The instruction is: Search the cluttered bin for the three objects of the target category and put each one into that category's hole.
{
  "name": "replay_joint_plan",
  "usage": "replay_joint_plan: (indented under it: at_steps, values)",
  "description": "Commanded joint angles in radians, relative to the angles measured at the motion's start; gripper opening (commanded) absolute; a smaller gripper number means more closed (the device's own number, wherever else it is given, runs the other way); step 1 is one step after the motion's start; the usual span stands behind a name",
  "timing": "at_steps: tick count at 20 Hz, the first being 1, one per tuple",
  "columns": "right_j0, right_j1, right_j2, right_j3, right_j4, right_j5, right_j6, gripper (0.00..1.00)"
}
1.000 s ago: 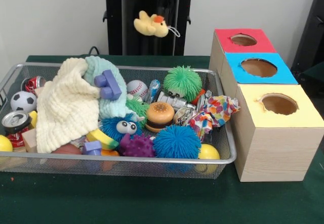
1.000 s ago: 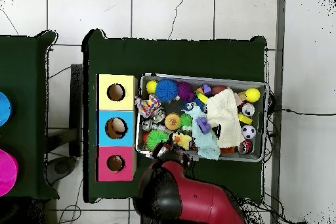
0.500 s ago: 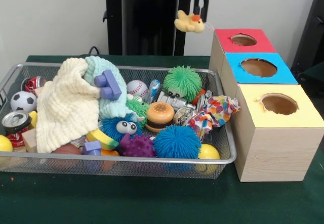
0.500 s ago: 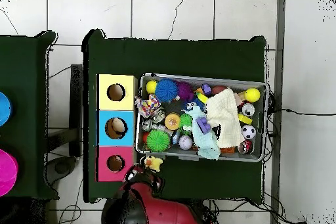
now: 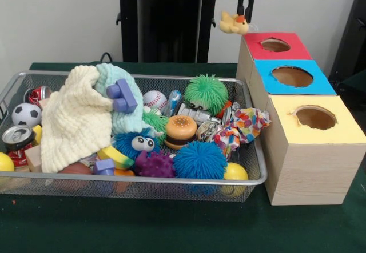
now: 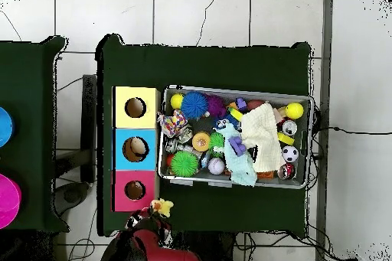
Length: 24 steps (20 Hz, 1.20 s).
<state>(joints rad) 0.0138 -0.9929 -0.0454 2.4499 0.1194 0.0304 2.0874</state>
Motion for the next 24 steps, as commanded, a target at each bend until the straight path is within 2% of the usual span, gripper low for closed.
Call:
replay_joint_plan:
  at_steps: [1, 5, 8, 11, 13, 15, 17, 19, 21, 24]
  values:
    - [0.093, 0.049, 0.007, 0.036, 0.167, -0.059, 0.362, 0.00]
    - [0.142, 0.074, 0.036, 0.065, 0.229, -0.102, 0.406, 0.00]
    - [0.207, 0.102, 0.046, 0.064, 0.278, -0.138, 0.437, 0.00]
    - [0.222, 0.108, 0.068, 0.071, 0.309, -0.147, 0.462, 0.00]
    - [0.244, 0.113, 0.057, 0.061, 0.328, -0.144, 0.463, 0.00]
    - [0.281, 0.115, 0.013, 0.039, 0.347, -0.126, 0.441, 0.00]
    - [0.355, 0.112, -0.073, -0.004, 0.374, -0.078, 0.395, 0.00]
    - [0.437, 0.114, -0.196, -0.070, 0.390, 0.005, 0.334, 0.00]
    - [0.513, 0.128, -0.299, -0.135, 0.395, 0.091, 0.311, 0.00]
    - [0.598, 0.152, -0.409, -0.226, 0.376, 0.202, 0.317, 0.00]
